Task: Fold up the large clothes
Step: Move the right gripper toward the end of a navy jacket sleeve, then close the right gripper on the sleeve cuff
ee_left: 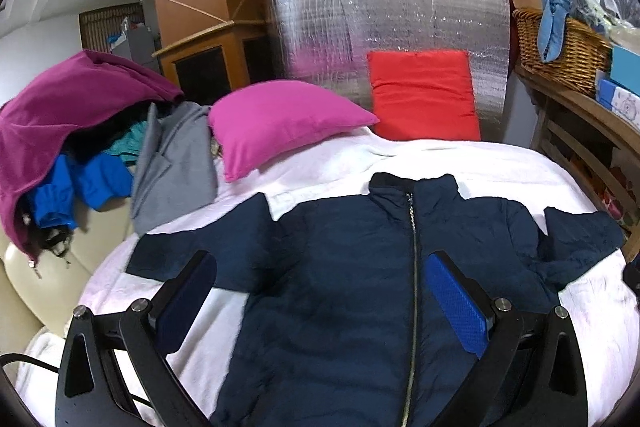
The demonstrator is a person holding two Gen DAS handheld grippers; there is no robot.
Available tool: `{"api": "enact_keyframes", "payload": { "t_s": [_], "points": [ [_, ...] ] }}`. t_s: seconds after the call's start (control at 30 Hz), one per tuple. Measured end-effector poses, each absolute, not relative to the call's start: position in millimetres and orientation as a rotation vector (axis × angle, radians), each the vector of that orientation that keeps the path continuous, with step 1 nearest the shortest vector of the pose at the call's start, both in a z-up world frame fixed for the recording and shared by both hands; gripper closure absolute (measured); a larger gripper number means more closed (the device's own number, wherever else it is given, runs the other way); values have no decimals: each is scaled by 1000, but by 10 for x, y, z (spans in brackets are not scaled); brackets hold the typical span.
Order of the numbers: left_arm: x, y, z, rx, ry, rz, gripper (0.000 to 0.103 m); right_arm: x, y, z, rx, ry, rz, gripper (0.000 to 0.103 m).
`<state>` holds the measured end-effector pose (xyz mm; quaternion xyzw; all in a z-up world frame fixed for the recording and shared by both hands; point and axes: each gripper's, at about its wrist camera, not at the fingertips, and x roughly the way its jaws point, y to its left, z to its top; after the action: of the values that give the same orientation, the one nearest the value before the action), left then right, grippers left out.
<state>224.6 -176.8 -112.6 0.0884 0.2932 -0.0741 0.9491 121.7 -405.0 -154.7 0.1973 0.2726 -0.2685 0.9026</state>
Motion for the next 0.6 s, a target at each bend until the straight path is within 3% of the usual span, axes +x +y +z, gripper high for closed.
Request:
{"api": "enact_keyframes", "payload": {
  "t_s": [0.37,0.6],
  "points": [
    [2830,-2212,-2034,228,737,-177,0,1029,-5950,-2488,894,534,-629,0],
    [2819,-2307,-2171,270,720,-236,0,1234,-6278,-2582,907,480,-645,0]
  ]
}}
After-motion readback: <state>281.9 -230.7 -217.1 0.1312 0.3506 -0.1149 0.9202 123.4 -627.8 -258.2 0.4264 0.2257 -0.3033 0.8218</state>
